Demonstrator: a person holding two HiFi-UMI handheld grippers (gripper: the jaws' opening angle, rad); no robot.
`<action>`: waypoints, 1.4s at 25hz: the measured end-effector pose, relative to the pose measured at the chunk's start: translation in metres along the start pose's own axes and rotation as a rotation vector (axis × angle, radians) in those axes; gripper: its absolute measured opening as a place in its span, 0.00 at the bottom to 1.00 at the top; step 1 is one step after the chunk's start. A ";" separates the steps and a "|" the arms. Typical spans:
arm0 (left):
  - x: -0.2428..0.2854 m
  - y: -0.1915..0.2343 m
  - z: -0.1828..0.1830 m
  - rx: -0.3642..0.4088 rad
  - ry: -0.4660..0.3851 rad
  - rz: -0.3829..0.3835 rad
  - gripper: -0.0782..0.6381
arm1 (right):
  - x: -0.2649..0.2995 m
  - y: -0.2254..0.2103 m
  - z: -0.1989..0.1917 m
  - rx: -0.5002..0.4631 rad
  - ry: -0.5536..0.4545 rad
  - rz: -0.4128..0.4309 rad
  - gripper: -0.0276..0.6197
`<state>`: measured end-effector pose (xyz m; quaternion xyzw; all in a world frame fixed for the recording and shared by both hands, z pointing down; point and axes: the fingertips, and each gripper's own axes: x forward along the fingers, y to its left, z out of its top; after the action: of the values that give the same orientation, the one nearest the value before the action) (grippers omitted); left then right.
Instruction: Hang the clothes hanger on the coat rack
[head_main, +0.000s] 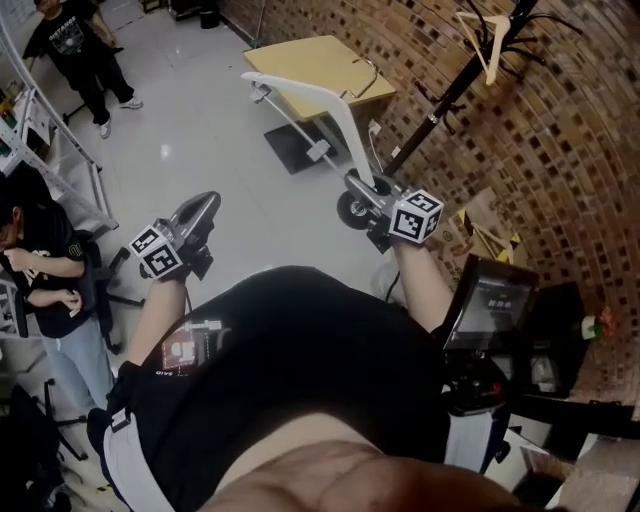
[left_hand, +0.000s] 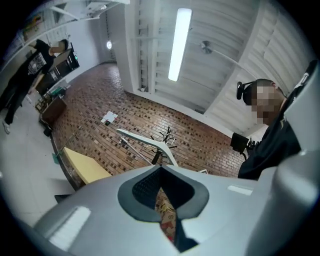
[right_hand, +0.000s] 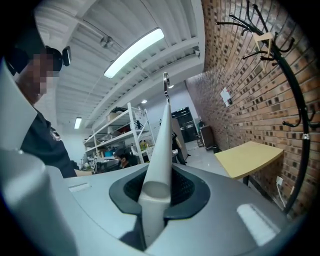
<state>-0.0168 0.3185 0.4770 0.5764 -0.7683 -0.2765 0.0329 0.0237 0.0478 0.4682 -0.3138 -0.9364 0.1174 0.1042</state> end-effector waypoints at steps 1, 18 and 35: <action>0.008 0.013 0.009 0.004 0.013 -0.020 0.11 | 0.009 -0.008 0.005 0.007 -0.014 -0.018 0.17; 0.140 0.169 0.075 -0.012 0.172 -0.142 0.11 | 0.085 -0.145 0.063 0.074 -0.093 -0.220 0.17; 0.379 0.272 0.080 0.037 0.173 -0.148 0.11 | 0.122 -0.378 0.141 0.046 -0.093 -0.168 0.17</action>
<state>-0.4087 0.0570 0.4334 0.6538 -0.7228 -0.2130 0.0679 -0.3225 -0.1927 0.4565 -0.2259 -0.9603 0.1444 0.0773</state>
